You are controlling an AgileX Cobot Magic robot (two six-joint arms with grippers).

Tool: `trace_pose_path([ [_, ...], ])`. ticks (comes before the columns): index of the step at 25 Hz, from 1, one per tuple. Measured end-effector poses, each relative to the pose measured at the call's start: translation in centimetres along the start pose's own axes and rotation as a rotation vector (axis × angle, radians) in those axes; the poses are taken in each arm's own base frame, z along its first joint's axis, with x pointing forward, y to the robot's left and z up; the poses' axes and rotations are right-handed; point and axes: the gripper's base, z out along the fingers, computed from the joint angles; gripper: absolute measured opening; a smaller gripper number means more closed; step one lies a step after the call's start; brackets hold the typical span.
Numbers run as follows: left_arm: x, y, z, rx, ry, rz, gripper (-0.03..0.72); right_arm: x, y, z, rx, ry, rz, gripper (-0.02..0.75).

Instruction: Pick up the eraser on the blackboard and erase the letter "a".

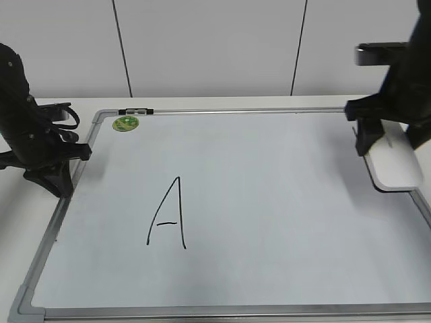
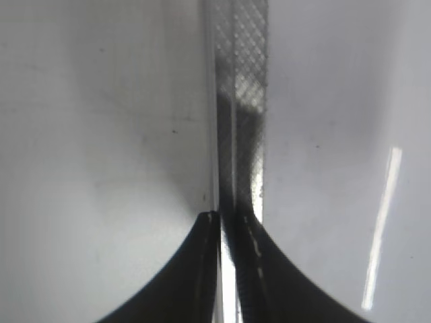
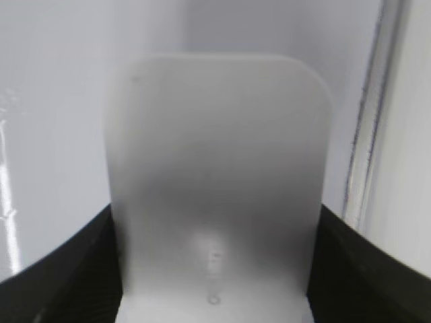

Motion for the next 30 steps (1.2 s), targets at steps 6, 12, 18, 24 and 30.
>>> trace_pose_path([
  [6, 0.0, 0.0, 0.0, 0.001, 0.002, -0.001, 0.055, 1.1, -4.0, 0.6, -0.008, 0.034, 0.022, 0.519],
  [12, 0.0, 0.0, 0.0, 0.002, 0.002, -0.001, 0.055, -0.1, -5.2, 2.0, -0.082, 0.088, 0.014, 0.519],
  [18, 0.0, 0.0, 0.0, 0.002, 0.002, -0.001, 0.055, -3.5, -5.7, 3.5, -0.112, 0.115, 0.005, 0.519],
  [24, 0.0, 0.0, 0.0, 0.002, 0.002, -0.001, 0.055, -4.7, -8.0, 5.6, -0.107, 0.126, 0.056, 0.519],
  [30, 0.0, 0.0, 0.0, 0.002, 0.002, -0.001, 0.055, -4.5, -9.4, 6.0, -0.126, 0.133, 0.103, 0.519],
])
